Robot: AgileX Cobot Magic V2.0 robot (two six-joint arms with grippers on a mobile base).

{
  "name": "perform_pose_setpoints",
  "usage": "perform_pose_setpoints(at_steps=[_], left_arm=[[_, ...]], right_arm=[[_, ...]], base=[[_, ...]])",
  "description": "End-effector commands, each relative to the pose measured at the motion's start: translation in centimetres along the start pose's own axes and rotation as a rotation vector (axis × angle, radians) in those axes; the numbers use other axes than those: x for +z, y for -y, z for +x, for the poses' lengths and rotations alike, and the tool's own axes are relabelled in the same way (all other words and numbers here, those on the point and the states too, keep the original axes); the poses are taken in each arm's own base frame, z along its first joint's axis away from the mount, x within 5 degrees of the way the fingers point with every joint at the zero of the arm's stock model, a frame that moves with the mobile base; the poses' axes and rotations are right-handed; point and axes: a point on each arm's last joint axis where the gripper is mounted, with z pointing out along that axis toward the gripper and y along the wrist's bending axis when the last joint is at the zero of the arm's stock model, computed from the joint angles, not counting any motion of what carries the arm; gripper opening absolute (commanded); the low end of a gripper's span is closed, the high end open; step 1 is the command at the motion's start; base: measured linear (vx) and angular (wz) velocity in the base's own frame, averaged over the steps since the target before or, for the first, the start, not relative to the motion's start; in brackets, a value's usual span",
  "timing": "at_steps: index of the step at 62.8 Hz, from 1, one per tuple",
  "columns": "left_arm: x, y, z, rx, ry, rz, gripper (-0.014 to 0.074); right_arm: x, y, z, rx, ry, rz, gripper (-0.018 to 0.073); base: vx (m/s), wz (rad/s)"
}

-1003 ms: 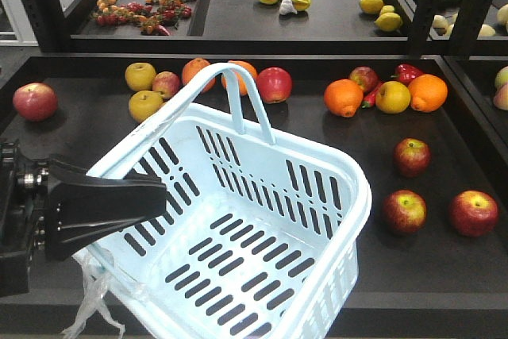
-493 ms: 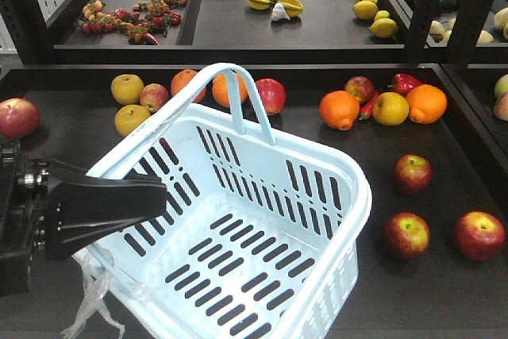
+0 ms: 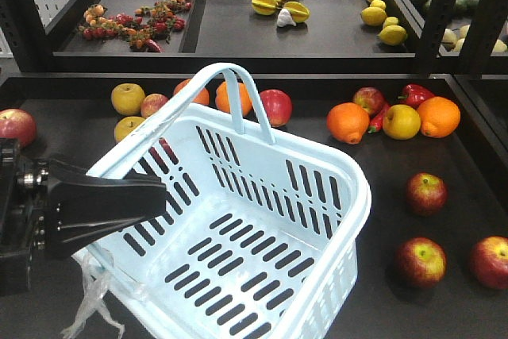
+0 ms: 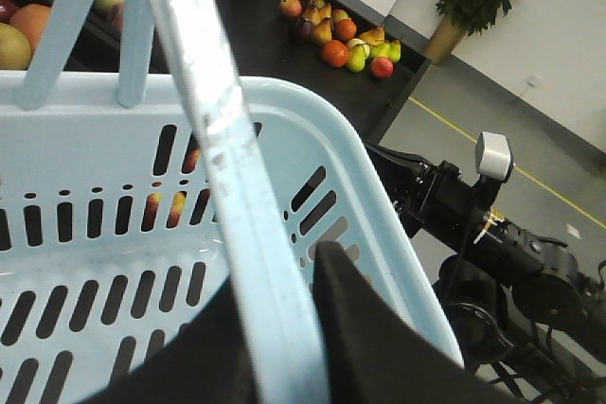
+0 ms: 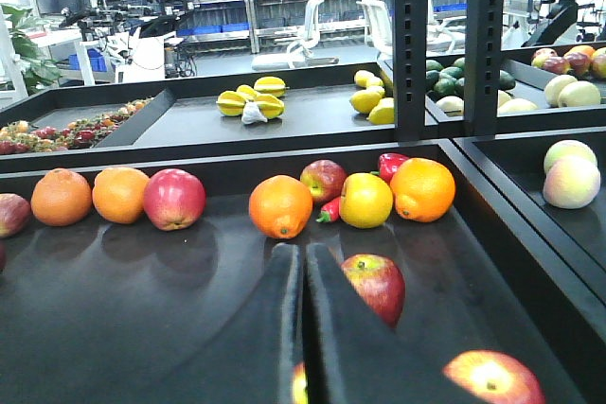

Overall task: Pick three apples into basket with both arms
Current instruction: 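Drive the base up to the fruit table edge holding the basket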

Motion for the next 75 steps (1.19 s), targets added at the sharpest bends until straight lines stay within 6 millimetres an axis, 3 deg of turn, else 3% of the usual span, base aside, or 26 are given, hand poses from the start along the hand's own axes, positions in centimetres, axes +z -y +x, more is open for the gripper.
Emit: perform_pose_setpoints(at_steps=[1,75], left_arm=[[-0.39,0.80,-1.07,0.008,0.052,0.007,-0.0008],[-0.39,0.80,-1.07,0.008,0.052,0.007,-0.0008]], right_arm=[[-0.03,-0.10,-0.24,-0.017,0.069,-0.011,-0.0001],[-0.03,-0.10,-0.24,-0.017,0.069,-0.011,-0.0001]], base=[[0.08,0.01],[0.03,0.01]])
